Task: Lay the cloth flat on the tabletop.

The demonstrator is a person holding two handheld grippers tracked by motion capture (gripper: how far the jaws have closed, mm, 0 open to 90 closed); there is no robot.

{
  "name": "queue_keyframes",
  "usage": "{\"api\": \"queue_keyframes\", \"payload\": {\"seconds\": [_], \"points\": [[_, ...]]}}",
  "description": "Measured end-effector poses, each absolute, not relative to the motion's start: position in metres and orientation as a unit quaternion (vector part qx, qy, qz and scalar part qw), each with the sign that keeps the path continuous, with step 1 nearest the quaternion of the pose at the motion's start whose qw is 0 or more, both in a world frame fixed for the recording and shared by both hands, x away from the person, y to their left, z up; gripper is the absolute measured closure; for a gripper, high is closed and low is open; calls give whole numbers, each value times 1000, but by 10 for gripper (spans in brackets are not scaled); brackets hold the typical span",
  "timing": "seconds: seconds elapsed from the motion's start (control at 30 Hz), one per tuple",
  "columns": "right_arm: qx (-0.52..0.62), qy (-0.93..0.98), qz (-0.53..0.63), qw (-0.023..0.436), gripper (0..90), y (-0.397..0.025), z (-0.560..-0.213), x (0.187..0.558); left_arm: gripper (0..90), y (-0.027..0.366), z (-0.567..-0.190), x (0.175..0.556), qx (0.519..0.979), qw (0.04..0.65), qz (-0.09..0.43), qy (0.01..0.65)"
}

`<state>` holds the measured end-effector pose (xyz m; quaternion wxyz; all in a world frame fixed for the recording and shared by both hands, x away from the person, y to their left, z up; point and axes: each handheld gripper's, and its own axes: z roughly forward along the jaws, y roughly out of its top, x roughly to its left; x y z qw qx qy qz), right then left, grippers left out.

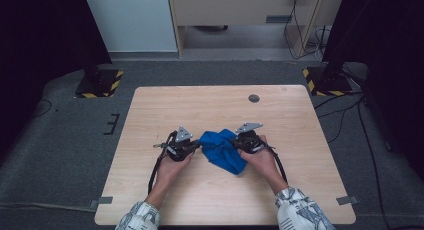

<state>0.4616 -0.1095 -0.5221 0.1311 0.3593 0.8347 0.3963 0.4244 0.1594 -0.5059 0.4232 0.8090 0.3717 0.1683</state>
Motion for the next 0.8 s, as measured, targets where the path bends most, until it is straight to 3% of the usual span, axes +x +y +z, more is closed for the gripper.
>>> {"api": "queue_keyframes", "payload": {"seconds": [0.2,0.27,0.4,0.5,0.8], "points": [[364,826,410,133,734,-112,-514,458,854,160,-506,422,808,422,166,375],[361,818,424,141,629,-115,-500,449,852,162,-506,423,806,420,169,380],[354,814,436,148,567,-120,-488,439,851,164,-507,423,806,418,170,383],[351,812,442,150,567,-121,-485,432,848,166,-508,423,805,417,172,385],[319,821,453,136,719,-117,-492,400,847,167,-506,423,800,421,176,390]]}}
